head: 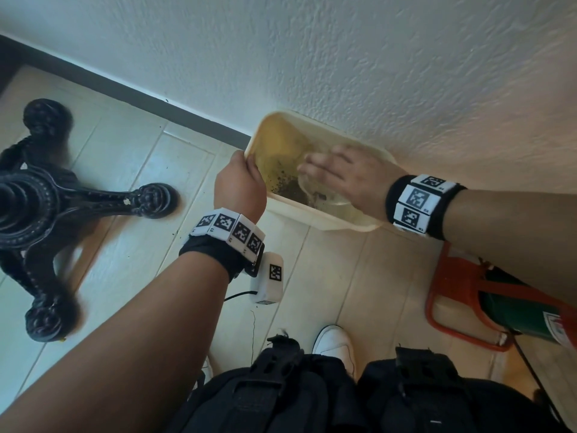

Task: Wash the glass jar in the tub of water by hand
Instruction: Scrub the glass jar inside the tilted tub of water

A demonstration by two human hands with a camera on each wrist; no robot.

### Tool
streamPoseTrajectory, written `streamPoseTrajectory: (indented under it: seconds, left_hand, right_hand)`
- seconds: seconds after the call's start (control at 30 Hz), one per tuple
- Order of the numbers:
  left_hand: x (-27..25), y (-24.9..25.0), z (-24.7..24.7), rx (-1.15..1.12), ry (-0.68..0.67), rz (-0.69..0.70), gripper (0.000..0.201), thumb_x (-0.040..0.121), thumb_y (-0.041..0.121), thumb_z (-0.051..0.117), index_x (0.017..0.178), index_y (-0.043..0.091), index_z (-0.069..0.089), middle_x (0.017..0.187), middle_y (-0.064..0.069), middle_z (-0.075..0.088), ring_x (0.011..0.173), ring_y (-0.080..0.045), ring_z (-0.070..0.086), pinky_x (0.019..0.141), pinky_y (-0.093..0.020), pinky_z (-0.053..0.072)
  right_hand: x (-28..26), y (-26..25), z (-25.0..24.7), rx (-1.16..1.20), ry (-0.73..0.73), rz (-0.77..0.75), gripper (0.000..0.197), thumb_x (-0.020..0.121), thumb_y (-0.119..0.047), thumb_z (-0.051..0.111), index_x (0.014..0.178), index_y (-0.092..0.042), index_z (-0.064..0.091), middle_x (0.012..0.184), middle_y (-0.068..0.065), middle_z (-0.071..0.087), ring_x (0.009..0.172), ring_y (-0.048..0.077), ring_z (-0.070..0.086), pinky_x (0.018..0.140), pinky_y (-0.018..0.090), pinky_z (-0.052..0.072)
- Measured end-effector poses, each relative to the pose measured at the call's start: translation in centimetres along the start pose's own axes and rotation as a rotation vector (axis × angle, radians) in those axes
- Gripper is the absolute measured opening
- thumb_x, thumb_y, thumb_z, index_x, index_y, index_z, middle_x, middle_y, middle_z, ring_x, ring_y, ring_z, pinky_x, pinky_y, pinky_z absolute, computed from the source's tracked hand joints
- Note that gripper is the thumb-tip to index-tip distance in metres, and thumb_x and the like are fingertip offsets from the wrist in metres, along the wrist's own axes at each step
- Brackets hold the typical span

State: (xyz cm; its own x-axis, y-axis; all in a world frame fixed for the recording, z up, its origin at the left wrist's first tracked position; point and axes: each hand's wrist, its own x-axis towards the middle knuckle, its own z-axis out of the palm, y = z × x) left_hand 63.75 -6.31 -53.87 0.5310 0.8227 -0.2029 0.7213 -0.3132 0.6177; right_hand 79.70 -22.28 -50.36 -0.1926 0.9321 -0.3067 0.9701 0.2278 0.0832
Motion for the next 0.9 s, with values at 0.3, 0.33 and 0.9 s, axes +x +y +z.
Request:
streamPoseTrajectory:
  seconds: [0.3,0.33,0.9]
  left_hand:
    - [-0.1,0.4,0.1,0.006,0.009,0.001,0.025,0.104,0.025,0.033,0.086,0.012,0.043,0.069,-0.002,0.05,0.062,-0.025,0.045,0.056,-0.031,0.027]
    - [-0.1,0.5,0.1,0.01,0.008,-0.004,0.025,0.104,0.025,0.033,0.085,0.012,0.042,0.065,-0.001,0.047,0.063,-0.025,0.044,0.058,-0.031,0.028]
    - [-0.3,0.8,0.1,0.036,-0.004,0.021,0.023,0.104,0.024,0.034,0.088,0.012,0.044,0.074,-0.003,0.051,0.064,-0.024,0.045,0.061,-0.031,0.029]
  right_hand:
    - [1.0,-0.1,-0.7,0.084,-0.01,0.036,0.073,0.092,-0.008,-0.01,0.149,0.0,0.034,0.145,0.022,0.047,0.117,0.041,0.054,0.098,0.052,0.045]
    - [1.2,-0.5,-0.7,0.068,-0.023,0.01,0.072,0.095,-0.007,-0.008,0.145,0.0,0.043,0.141,0.022,0.053,0.113,0.04,0.058,0.098,0.05,0.047]
    - [0.6,1.0,-0.8,0.133,-0.101,0.306,0.097,0.071,-0.003,0.071,0.153,-0.009,0.021,0.153,0.014,0.033,0.118,0.04,0.047,0.098,0.053,0.042]
